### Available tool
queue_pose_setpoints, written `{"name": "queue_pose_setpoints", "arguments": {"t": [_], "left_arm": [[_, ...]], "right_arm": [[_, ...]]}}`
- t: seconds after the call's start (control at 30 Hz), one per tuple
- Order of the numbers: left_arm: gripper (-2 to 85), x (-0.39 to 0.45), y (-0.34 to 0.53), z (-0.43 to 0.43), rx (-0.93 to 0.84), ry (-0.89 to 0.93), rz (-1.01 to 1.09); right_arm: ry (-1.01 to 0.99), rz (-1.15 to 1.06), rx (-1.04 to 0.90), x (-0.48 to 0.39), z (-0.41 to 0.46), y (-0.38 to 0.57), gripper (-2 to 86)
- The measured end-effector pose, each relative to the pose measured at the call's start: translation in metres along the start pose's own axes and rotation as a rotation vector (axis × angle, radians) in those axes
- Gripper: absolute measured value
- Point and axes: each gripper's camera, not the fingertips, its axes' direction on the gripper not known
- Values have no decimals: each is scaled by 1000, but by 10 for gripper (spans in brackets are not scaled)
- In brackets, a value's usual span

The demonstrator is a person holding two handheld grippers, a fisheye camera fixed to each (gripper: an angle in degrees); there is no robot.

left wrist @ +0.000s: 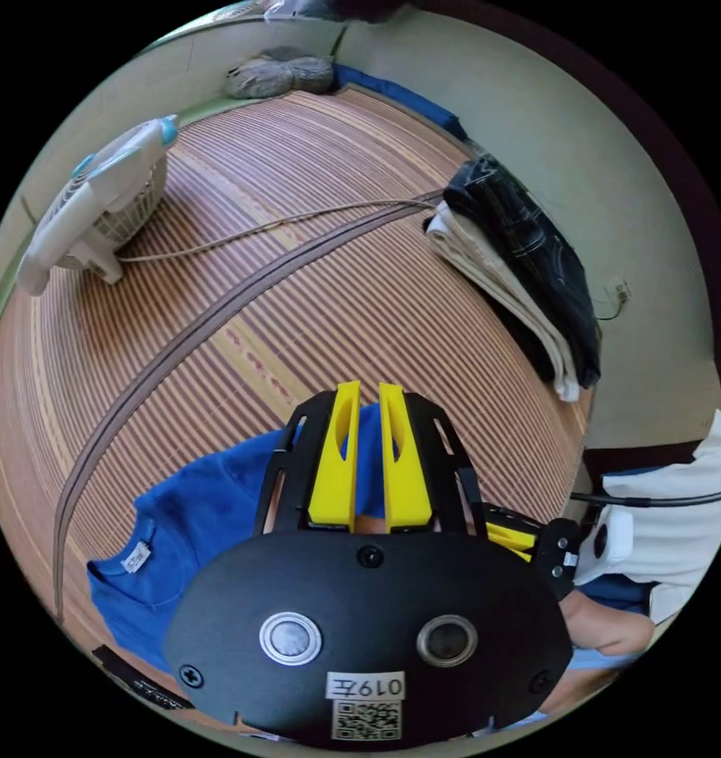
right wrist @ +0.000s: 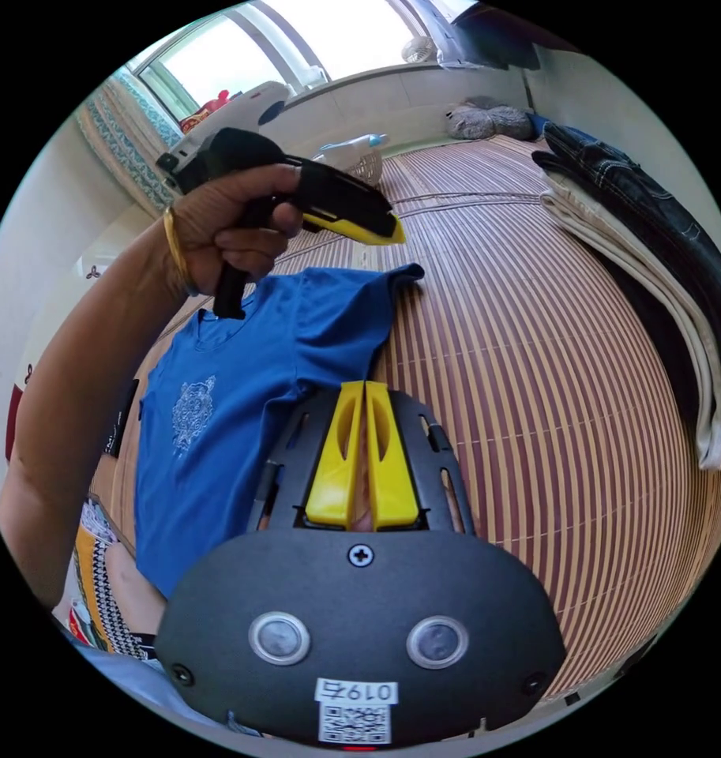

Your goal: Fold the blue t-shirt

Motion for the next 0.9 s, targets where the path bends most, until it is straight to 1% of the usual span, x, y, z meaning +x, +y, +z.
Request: {"name": "queue_pose_setpoints", "arguments": {"t": [0.03, 0.13, 0.3, 0.37, 0.47, 0.57, 0.77, 0.83, 0.9], "left_arm": [[13, 0, 3, 5, -27, -30, -6], [12, 10, 15, 12, -35, -104, 27], [9, 64, 36, 17, -5, -215, 269], [10, 97, 44, 23, -12, -272, 386], [11, 130, 53, 33, -40, -306, 494], [12, 153, 62, 49, -90, -371, 546], [7, 190, 96, 53, -89, -406, 642], [7, 191, 100, 47, -76, -402, 599], [7, 189, 107, 37, -25, -419, 555]], "right_arm": [[-5, 1, -12, 0, 2, -1, -6], [-5, -6, -29, -2, 3, -3, -6], [-1, -15, -36, -5, 3, -4, -6], [-12, -13, -39, -4, 2, -5, -6], [-25, -8, -42, -4, 1, -5, -6], [-33, -5, -44, -5, 0, -5, -6], [-36, -6, -48, -15, -1, -4, -5], [-35, -5, -47, -20, -3, -2, -5], [-32, -3, -42, -25, -5, -1, -5]]}}
